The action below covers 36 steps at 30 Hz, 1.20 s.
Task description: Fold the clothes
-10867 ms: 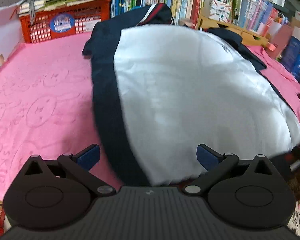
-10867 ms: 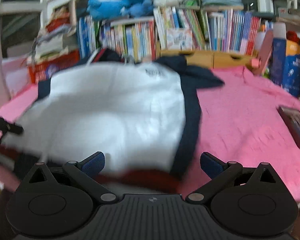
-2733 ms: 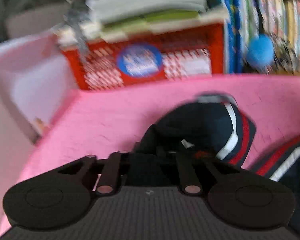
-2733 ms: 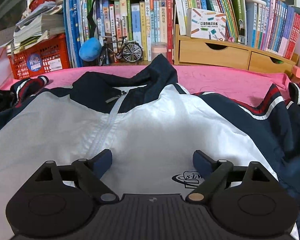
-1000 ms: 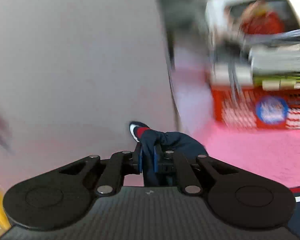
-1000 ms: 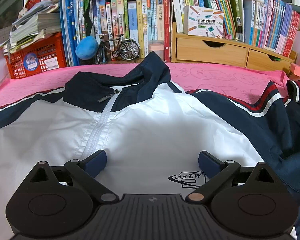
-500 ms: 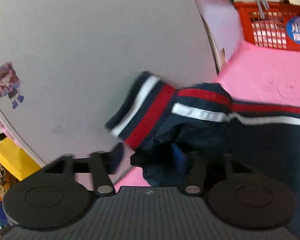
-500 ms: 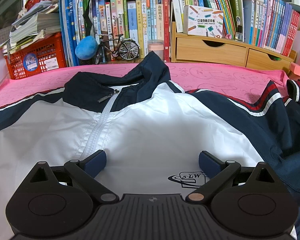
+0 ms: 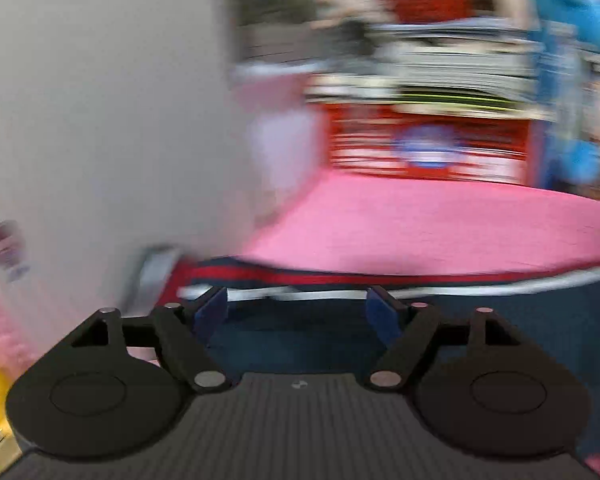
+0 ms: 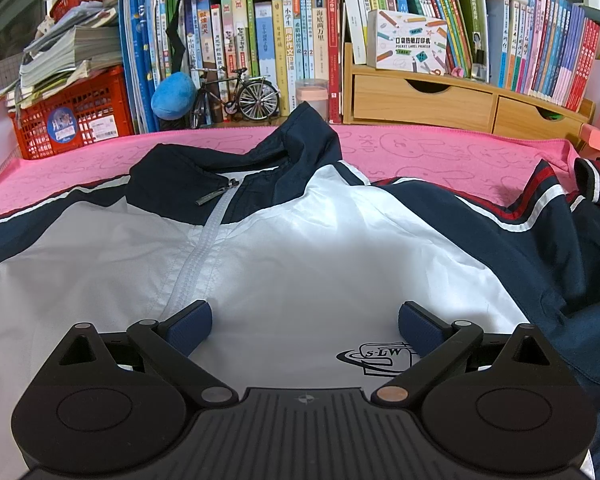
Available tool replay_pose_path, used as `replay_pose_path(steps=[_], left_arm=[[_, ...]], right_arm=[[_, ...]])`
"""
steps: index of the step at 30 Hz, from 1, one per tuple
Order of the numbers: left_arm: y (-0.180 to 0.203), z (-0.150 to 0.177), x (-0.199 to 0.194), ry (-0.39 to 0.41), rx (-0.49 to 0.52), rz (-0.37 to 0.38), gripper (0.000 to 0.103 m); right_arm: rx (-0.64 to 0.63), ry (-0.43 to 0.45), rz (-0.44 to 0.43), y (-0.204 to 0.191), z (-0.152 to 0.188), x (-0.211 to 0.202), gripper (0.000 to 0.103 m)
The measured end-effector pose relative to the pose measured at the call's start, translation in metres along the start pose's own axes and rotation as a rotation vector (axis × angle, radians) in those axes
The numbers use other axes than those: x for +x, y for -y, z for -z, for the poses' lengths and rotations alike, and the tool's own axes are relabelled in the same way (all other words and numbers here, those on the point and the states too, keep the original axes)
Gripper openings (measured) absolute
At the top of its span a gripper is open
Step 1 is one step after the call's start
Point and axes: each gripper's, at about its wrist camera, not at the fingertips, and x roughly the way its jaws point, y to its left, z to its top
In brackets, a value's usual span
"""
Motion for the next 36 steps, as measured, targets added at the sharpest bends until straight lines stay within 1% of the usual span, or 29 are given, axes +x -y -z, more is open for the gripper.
replay_pose_path(steps=[2,3,4,5,6,8,9,11,15,18,19,22,24,25,26,28,29,30,31,32,33,35,36], left_arm=[[0.031,-0.002,-0.004,0.016,0.055,0.128,0.083],[0.047,-0.002,-0.002,0.041,0.08,0.203,0.084],[0.063,-0.003,-0.002,0.057,0.108,0.275,0.087],[0.078,-0.003,-0.005,0.051,0.136,0.335,0.092],[0.092,-0.001,-0.006,0.032,0.156,0.376,0.093],[0.117,0.0,0.007,-0.009,0.186,0.428,0.093],[0.129,0.0,0.014,-0.023,0.204,0.44,0.093],[0.146,0.002,0.021,-0.02,0.25,0.451,0.094],[0.17,0.008,0.023,0.026,0.327,0.408,0.099],[0.18,0.006,0.038,-0.005,0.364,0.384,0.101],[0.18,0.004,0.044,-0.02,0.349,0.39,0.103],[0.178,0.0,0.063,-0.067,0.297,0.411,0.103],[0.17,-0.002,0.075,-0.11,0.214,0.453,0.103],[0.167,-0.001,0.079,-0.117,0.187,0.468,0.103],[0.166,0.001,0.077,-0.102,0.194,0.471,0.103],[0.166,0.003,0.072,-0.087,0.206,0.485,0.093],[0.168,0.004,0.067,-0.075,0.22,0.495,0.081],[0.17,0.006,0.062,-0.063,0.237,0.51,0.063],[0.173,0.008,0.057,-0.051,0.254,0.525,0.055],[0.176,0.009,0.052,-0.042,0.267,0.536,0.043],[0.179,0.009,0.048,-0.038,0.274,0.536,0.034],[0.185,0.01,0.044,-0.036,0.286,0.533,0.027],[0.187,0.009,0.043,-0.04,0.286,0.523,0.027]], right_arm=[[0.0,0.0,0.0,0.0,0.0,0.0,0.101],[0.001,0.0,0.0,0.0,0.0,0.0,0.101],[0.001,0.0,-0.001,0.0,0.0,0.0,0.101],[0.002,0.0,-0.001,0.0,0.0,0.0,0.101],[0.002,0.0,-0.001,0.001,0.0,0.0,0.102],[0.002,0.0,-0.002,0.001,0.0,0.0,0.102],[0.002,-0.001,-0.002,0.001,0.0,0.0,0.102],[0.002,-0.001,-0.002,0.001,0.0,0.0,0.102],[0.002,-0.003,-0.002,0.001,0.0,0.0,0.103],[0.002,-0.004,-0.002,0.001,0.0,0.0,0.103],[0.003,-0.004,-0.002,0.001,0.0,0.0,0.103],[0.003,-0.004,-0.001,0.0,0.0,0.0,0.103],[0.004,-0.004,-0.001,0.0,-0.001,0.0,0.103],[0.004,-0.005,-0.001,0.0,-0.001,0.0,0.103],[0.004,-0.005,-0.001,0.0,-0.001,0.0,0.103],[0.005,-0.005,-0.001,0.0,-0.001,0.0,0.103],[0.005,-0.005,-0.001,0.0,-0.001,0.0,0.103],[0.005,-0.005,-0.001,0.0,-0.001,0.0,0.103],[0.006,-0.005,-0.002,0.0,-0.001,0.0,0.103],[0.006,-0.005,-0.002,0.0,-0.001,0.0,0.103],[0.006,-0.005,-0.002,0.0,-0.001,0.0,0.103],[0.006,-0.005,-0.002,0.0,-0.001,0.0,0.103],[0.006,-0.005,-0.002,0.0,-0.001,0.0,0.103]])
